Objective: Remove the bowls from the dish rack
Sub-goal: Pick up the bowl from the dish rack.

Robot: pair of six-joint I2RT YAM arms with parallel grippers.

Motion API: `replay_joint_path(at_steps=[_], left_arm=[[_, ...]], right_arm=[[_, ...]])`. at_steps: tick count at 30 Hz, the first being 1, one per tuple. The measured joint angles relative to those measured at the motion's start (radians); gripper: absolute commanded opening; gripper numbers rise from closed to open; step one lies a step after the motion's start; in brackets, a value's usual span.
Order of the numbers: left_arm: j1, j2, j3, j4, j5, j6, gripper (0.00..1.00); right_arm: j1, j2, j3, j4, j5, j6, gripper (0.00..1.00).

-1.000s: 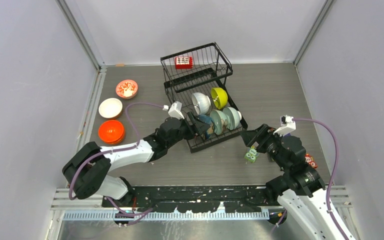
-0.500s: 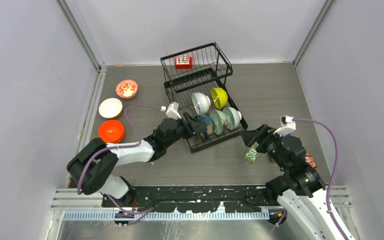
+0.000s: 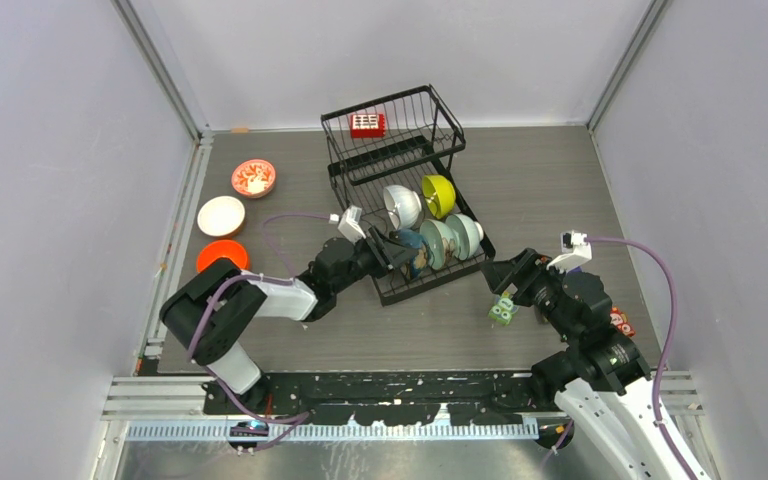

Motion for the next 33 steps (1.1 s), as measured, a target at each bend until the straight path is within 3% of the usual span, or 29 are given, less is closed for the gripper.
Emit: replay_joint_path(at_steps=[20, 25, 29, 33], left_arm=[[0.016, 0.048, -0.002, 0.108, 0.039, -0.025, 0.2], [0.019, 0.053, -0.005, 0.127, 0.047, -0.029, 0.13], [0.021, 0.057, -0.01, 0.138, 0.057, -0.04, 0.01], [0.028, 0.069, -0.013, 0.163, 0.07, -0.048, 0.0]], right_arm=[[0.0, 0.001, 0.0, 0.0, 0.003, -0.004, 0.8], [0.0, 0.002, 0.0, 0.0, 0.003, -0.004, 0.8], [0.0, 0.01, 0.0, 0.001, 0.003, -0.004, 0.8], [0.0, 0.014, 0.0, 0.001, 0.003, -0.004, 0.8]])
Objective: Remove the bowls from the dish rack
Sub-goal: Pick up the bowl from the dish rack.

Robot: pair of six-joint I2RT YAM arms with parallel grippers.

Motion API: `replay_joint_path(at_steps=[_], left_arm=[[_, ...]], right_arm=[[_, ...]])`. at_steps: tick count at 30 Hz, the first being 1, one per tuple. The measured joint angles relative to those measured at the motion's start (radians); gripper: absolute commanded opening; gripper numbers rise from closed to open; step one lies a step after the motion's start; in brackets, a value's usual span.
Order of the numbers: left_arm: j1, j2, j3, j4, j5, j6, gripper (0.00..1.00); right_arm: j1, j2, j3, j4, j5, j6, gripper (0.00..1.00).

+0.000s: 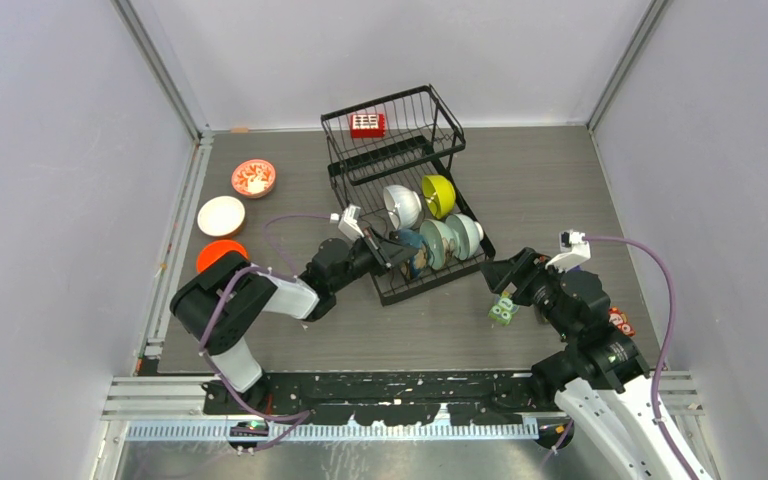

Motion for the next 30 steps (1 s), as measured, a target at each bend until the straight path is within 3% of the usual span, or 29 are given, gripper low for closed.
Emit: replay_joint_path(at_steps=[30], left_arm=[[0.036, 0.037, -0.03, 0.121, 0.075, -0.029, 0.0]], right_arm=[[0.0, 0.0, 0.0, 0.0, 0.007, 0.0, 0.8]])
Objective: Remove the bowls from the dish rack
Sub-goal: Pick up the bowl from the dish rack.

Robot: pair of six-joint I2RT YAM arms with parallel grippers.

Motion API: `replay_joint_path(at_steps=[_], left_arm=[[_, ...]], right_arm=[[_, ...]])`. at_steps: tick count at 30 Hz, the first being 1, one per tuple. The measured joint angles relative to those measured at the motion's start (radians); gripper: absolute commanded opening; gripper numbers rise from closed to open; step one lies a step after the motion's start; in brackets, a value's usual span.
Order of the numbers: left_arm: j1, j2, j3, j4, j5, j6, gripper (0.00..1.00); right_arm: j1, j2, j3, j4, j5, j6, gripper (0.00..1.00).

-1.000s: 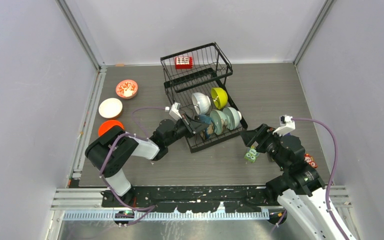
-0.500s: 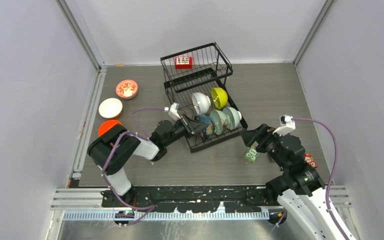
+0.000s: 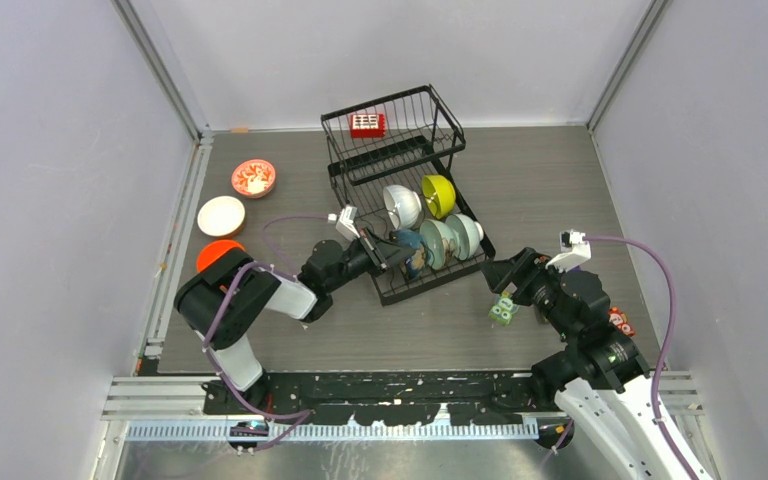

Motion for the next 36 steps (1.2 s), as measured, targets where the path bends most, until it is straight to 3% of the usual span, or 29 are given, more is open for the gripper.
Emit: replay_joint_path(at_steps=[36], left_arm=[[0.018, -0.024, 0.0, -0.027, 0.041, -0.008, 0.0]], right_arm=[[0.0, 0.0, 0.0, -0.001, 0.0, 0.0, 0.8]])
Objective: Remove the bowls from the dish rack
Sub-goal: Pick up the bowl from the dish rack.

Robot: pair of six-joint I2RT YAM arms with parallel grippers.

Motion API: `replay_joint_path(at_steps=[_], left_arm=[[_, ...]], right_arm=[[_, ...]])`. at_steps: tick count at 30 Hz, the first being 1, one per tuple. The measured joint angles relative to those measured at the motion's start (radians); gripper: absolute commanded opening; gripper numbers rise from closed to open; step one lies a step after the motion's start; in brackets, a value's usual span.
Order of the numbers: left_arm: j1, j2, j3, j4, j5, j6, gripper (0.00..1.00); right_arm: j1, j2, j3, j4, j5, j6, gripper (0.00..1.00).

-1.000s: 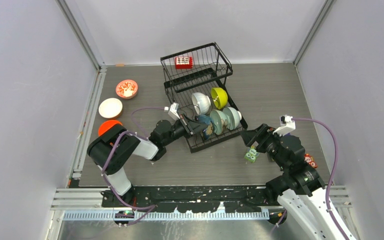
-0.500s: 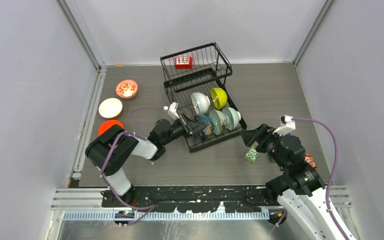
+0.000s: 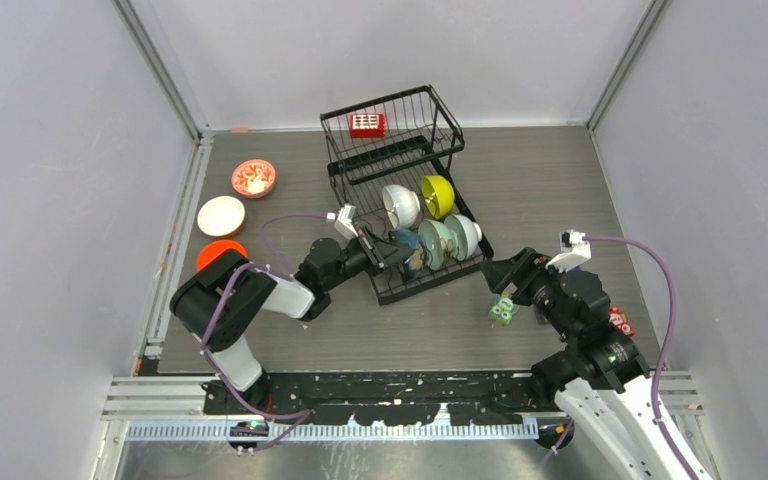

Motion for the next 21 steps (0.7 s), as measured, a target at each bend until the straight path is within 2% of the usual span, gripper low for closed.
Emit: replay_joint_path(at_steps=[15, 21], left_arm=[[0.003, -0.01, 0.0, -0.009, 0.0, -0.015, 0.0], [0.003, -0.061, 0.005, 0.008, 0.005, -0.028, 0.0]], right_arm=[[0.0, -0.003, 0.0, 0.0, 0.0, 0.0, 0.8], [0.0, -0.01, 0.0, -0.002, 0.0, 0.0, 0.8]])
